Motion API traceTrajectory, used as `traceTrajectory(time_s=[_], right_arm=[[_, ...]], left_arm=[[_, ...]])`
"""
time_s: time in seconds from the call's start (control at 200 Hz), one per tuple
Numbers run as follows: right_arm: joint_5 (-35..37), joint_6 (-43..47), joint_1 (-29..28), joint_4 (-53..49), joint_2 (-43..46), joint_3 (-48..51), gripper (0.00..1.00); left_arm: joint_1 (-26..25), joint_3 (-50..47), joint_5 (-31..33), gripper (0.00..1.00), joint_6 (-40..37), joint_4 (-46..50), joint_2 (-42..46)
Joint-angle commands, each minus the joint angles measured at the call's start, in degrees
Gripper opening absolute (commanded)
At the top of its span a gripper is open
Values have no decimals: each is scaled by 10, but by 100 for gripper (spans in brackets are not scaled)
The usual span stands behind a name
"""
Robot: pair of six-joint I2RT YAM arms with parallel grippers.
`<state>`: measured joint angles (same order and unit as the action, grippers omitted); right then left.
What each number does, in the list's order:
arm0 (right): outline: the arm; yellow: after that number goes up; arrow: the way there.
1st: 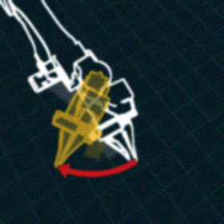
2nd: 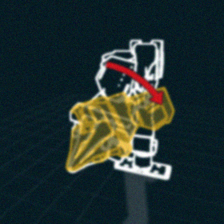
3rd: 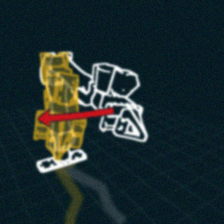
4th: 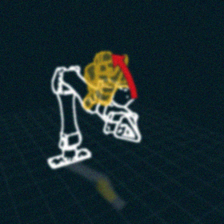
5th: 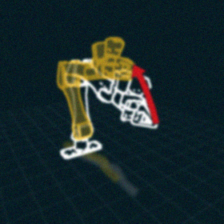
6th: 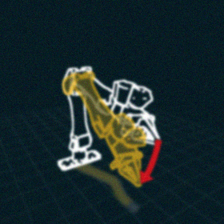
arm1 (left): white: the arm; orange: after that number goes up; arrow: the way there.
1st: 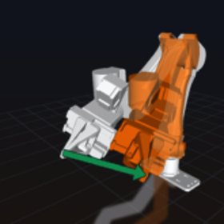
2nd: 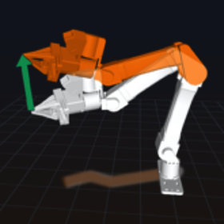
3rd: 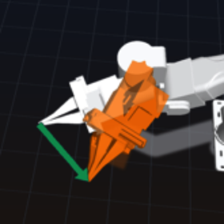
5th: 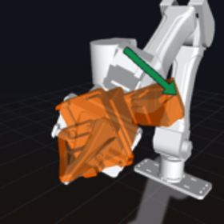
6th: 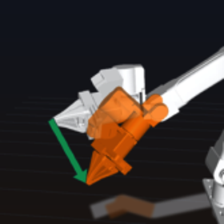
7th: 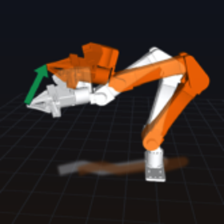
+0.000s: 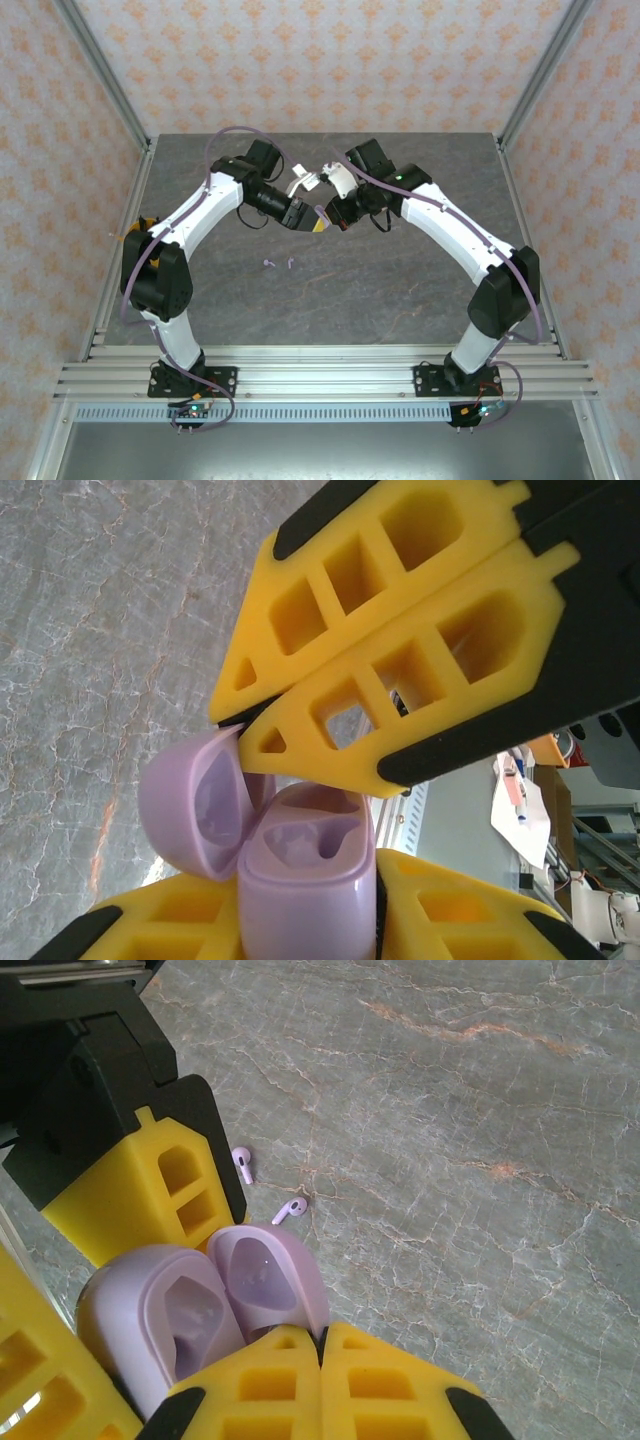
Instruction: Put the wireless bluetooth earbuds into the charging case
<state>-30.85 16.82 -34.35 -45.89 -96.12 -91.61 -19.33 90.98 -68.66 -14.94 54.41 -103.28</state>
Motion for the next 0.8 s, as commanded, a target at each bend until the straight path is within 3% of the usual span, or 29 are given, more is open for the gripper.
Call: traceTrajectory(time_s=[0.0,0.24,0.796], right_arm=[[-2,10,-3,1,11,-6,0],[-3,9,-3,1,12,-6,0],[18,-5,-3,10,25,0,0]], left_arm=[[1,19,-15,32,-1,6,-3],[0,23,-14,37,8,-1,-4],[-2,12,10,12,40,-45,5]])
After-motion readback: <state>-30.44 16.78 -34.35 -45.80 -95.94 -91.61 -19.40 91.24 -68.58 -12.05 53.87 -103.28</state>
